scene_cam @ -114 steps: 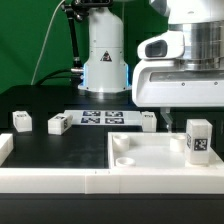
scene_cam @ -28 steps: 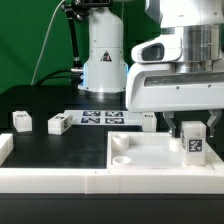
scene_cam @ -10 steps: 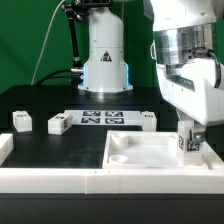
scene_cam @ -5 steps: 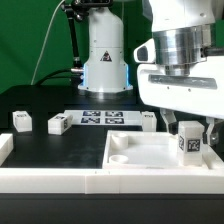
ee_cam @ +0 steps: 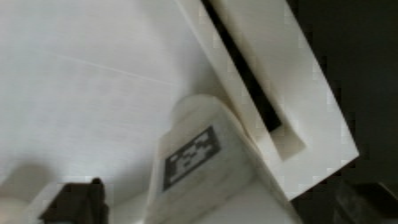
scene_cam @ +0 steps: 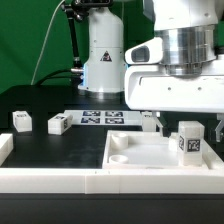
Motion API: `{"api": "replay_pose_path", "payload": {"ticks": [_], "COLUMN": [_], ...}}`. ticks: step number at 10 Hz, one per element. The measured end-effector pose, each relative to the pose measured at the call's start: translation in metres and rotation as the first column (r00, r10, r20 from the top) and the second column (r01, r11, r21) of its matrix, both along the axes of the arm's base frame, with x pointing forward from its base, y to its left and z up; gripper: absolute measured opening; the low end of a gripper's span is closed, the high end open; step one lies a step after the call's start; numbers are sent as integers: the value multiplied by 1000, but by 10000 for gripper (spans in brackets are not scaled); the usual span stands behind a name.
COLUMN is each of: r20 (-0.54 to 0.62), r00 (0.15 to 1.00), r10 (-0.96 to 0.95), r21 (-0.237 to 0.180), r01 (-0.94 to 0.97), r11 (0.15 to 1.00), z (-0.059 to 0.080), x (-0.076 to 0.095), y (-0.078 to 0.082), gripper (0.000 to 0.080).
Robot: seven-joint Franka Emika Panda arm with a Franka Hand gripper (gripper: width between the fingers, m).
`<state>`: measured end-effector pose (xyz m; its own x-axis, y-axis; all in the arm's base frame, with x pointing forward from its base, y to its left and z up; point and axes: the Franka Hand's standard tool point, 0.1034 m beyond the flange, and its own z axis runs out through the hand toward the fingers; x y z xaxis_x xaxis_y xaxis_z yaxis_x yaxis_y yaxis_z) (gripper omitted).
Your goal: Assemble one leg
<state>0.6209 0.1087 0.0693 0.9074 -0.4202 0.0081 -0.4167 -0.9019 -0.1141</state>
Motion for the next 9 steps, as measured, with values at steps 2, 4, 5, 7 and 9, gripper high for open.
{"api": "replay_pose_path", "payload": {"ticks": [2, 4, 5, 7, 9], "r20": [-11, -22, -21, -21, -22], "r00": [976, 948, 937, 937, 941], "r10": [217, 319, 349, 348, 339], "r21": [-40, -39, -40, -40, -40], "r01": [-218, -320, -350, -348, -340], "r11": [975, 947, 936, 937, 940], "z": [1, -1, -2, -2, -2], "x": [-1, -3, -4, -3, -3], "y": [1, -5, -7, -7, -7], "gripper": [649, 649, 649, 535, 399]}}
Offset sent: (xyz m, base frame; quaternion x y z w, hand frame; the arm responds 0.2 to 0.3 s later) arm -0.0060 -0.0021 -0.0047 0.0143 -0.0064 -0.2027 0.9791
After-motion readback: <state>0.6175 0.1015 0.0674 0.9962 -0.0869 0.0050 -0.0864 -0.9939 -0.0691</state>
